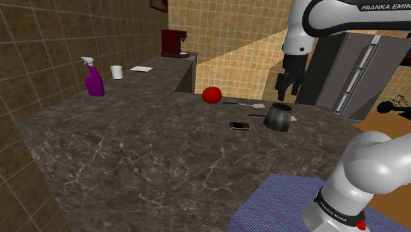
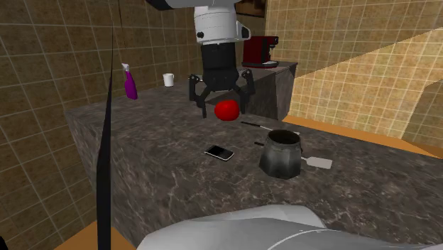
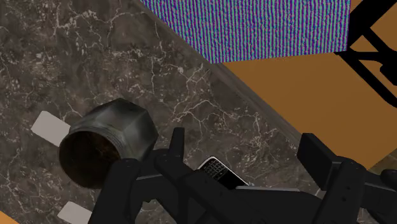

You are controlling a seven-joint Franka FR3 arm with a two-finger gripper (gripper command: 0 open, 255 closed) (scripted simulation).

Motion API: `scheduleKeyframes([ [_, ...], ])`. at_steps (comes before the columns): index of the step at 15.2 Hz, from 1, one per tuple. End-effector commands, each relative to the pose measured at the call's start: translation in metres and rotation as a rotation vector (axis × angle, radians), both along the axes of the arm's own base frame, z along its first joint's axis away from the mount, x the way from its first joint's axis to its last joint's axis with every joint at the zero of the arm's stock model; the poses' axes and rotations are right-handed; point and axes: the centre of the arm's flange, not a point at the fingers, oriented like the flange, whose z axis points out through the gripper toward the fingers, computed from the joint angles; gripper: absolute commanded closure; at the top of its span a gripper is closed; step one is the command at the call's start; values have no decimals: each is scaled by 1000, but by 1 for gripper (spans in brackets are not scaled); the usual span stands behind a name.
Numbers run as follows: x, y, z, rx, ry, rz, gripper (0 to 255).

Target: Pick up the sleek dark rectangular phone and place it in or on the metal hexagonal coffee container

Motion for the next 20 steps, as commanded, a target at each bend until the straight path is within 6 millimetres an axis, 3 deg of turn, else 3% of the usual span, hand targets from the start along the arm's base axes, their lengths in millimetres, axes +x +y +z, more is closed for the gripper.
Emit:
scheduleKeyframes([
  [1, 0, 0, 0, 0, 0, 0, 0],
  [11, 66, -46, -99, 59, -44, 333, 0],
  [20, 138, -61, -186, 111, -84, 632, 0],
])
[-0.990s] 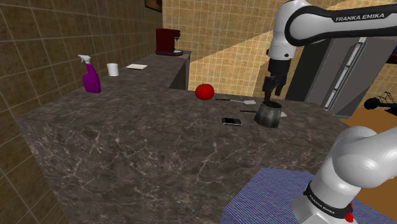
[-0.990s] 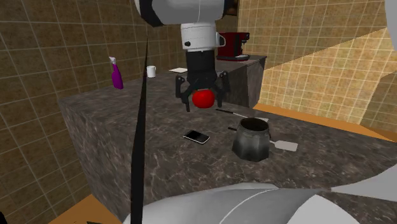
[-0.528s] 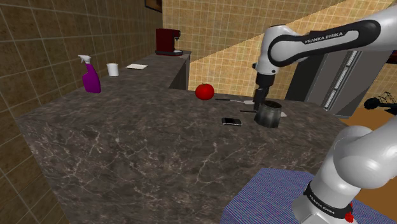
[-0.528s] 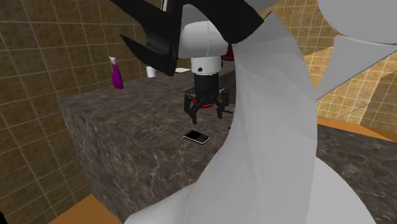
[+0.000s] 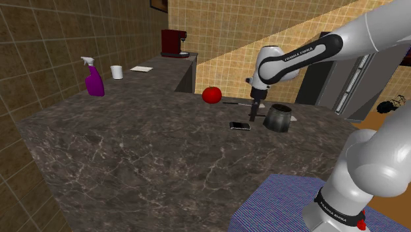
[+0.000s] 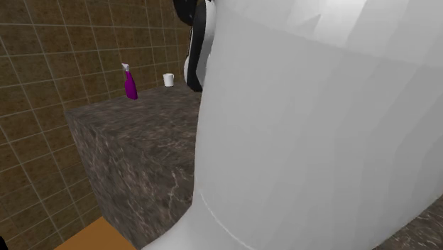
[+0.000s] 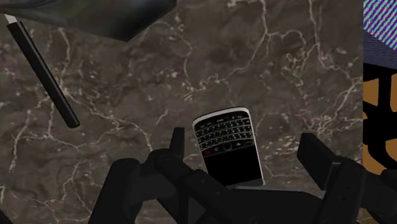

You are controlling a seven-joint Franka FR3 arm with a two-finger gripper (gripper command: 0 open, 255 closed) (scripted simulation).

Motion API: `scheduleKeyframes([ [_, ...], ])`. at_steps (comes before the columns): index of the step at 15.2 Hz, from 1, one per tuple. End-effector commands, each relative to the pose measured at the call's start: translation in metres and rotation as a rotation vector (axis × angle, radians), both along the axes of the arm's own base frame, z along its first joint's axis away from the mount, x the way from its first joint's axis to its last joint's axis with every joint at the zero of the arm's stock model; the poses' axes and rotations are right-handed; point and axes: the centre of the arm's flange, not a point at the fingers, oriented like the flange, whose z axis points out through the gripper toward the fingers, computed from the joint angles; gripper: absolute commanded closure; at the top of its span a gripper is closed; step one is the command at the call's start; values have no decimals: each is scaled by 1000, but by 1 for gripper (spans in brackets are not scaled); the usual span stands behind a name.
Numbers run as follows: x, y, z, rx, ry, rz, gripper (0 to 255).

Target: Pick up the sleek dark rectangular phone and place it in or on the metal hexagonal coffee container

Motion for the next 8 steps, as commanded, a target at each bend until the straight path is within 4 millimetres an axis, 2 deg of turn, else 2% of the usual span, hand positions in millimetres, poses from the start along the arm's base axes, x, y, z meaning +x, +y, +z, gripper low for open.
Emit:
scheduleKeyframes([
  [1, 17, 1, -23, 10, -11, 71, 0],
  [8, 18, 2, -56, 11, -11, 74, 0],
])
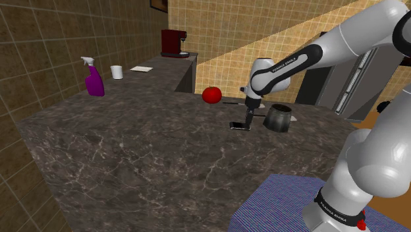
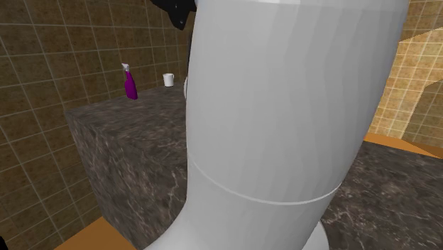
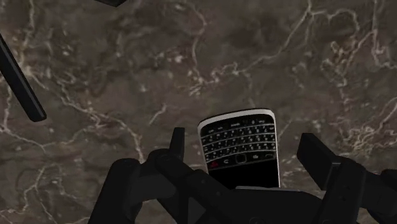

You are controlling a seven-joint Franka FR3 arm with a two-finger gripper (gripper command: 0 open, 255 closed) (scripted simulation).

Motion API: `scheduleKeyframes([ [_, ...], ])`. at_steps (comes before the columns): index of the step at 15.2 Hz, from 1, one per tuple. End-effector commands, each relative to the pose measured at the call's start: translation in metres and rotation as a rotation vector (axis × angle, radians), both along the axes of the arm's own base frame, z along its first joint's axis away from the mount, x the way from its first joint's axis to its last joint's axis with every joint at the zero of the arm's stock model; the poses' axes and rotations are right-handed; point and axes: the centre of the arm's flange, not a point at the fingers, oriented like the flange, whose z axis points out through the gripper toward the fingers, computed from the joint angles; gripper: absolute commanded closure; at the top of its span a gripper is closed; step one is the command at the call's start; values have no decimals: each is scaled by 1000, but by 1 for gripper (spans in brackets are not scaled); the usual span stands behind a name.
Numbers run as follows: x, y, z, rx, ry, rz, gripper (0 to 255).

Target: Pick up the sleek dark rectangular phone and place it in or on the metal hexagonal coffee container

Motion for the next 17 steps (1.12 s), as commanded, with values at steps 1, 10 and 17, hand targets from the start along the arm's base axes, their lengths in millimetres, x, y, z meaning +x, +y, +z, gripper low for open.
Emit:
scheduleKeyframes([
  [1, 0, 0, -14, 0, -1, 0, 0],
  [10, 0, 0, -14, 0, -1, 0, 255],
  [17, 0, 0, -14, 0, -1, 0, 255],
])
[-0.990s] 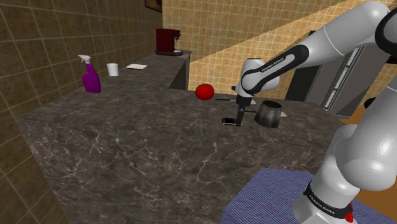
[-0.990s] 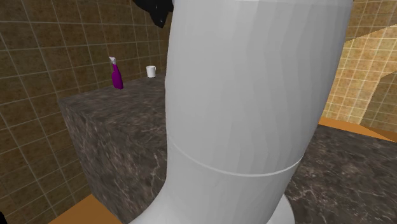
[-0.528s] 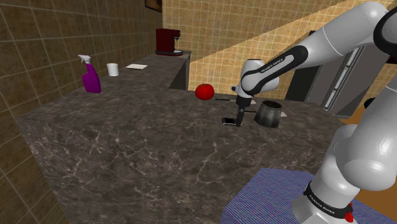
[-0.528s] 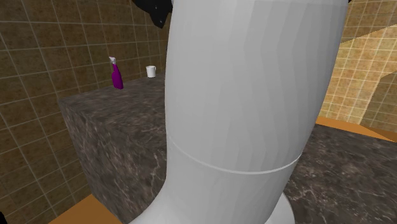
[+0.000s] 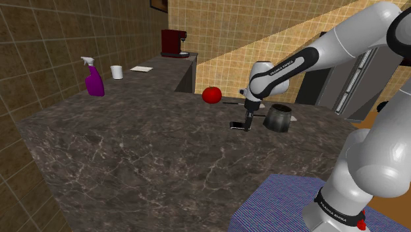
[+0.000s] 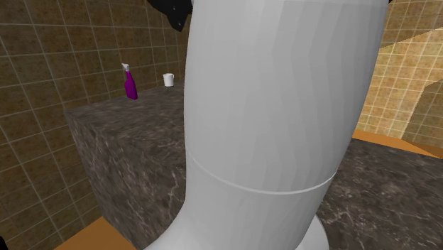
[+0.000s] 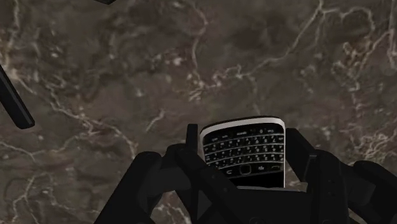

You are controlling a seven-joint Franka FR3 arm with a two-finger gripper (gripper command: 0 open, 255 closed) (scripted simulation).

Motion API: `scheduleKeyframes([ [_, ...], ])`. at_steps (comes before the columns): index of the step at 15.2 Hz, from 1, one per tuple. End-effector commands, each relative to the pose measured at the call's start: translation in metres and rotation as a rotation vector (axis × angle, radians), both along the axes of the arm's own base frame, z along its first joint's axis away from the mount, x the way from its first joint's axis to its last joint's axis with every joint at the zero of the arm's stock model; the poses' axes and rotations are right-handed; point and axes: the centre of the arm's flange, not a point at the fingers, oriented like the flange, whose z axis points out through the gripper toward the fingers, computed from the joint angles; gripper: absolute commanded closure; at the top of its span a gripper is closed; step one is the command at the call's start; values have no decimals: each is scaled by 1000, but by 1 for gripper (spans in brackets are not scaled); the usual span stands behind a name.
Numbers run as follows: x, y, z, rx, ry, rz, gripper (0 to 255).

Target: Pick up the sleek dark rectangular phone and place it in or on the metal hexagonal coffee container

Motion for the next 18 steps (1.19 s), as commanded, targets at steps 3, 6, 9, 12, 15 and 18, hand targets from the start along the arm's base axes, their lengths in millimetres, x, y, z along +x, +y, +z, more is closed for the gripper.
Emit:
scheduleKeyframes([
  [3, 0, 0, 5, 0, 0, 0, 255],
  [6, 0, 0, 21, 0, 0, 0, 255],
  [9, 0, 0, 37, 0, 0, 0, 255],
  [12, 0, 0, 53, 0, 0, 0, 255],
  [15, 0, 0, 69, 0, 0, 0, 255],
  [18, 0, 0, 84, 0, 0, 0, 255],
])
